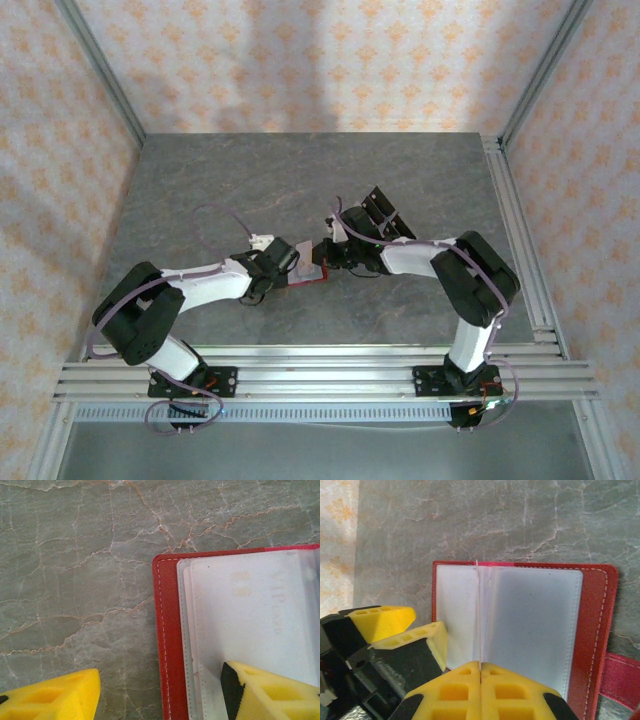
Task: Put the credit cards into the card holder
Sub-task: Insert the credit card into the card slot.
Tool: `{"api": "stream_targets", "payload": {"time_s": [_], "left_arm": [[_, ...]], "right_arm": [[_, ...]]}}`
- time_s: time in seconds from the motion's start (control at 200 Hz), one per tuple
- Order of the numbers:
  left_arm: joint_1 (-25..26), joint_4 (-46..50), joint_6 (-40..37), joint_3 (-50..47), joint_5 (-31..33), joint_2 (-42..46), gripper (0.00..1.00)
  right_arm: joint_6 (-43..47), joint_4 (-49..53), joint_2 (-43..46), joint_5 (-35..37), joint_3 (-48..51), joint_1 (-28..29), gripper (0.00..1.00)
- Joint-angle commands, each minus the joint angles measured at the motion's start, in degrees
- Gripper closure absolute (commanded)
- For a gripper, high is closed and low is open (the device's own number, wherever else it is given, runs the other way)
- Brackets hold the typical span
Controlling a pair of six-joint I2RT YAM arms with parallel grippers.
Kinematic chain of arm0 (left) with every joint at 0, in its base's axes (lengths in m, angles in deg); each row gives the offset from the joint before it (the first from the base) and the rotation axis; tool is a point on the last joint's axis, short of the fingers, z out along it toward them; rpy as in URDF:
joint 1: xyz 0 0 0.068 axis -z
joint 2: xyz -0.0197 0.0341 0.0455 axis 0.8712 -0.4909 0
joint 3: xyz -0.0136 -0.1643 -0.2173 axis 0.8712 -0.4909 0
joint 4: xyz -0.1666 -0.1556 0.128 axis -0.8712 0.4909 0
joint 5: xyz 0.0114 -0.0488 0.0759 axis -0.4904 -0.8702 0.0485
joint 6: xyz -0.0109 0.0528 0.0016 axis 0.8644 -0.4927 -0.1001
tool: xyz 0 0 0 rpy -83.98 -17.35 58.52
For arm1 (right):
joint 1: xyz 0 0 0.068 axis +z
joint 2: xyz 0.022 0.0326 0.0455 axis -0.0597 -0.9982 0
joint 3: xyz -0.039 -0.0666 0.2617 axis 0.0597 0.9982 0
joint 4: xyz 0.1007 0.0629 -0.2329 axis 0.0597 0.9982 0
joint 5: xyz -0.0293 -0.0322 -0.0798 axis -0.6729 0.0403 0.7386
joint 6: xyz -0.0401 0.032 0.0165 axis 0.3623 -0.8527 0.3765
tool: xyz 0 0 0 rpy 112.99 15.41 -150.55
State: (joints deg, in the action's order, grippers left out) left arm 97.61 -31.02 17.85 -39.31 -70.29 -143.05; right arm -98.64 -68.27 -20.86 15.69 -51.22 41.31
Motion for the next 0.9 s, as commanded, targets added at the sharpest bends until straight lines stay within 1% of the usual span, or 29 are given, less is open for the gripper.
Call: {"api": "stream_targets", "payload": {"time_s": [0.0, 0.305, 0.716, 0.891], "left_arm": [[-0.56, 4.57, 0.76, -1.82, 1.52, 0.29, 0.34], [-0.54, 4.41, 0.76, -1.99, 1.53, 0.45, 0.35], [-0.54, 5.71, 1.55, -2.76, 2.80, 1.83, 0.35], [-0.54, 5.61, 1.55, -2.87, 2.50, 1.85, 0.35]], "right_arm": [[-0.61, -2.33, -1.71, -1.11, -0.84, 0.43, 1.00], [-1.48, -3.70, -3.34, -3.00, -1.02, 0.58, 1.00], [-2.52, -4.32, -0.50, -2.32, -0.65, 0.59, 1.00], [-3.06, -4.42, -1.32, -2.95, -1.61, 0.57, 1.00]]}}
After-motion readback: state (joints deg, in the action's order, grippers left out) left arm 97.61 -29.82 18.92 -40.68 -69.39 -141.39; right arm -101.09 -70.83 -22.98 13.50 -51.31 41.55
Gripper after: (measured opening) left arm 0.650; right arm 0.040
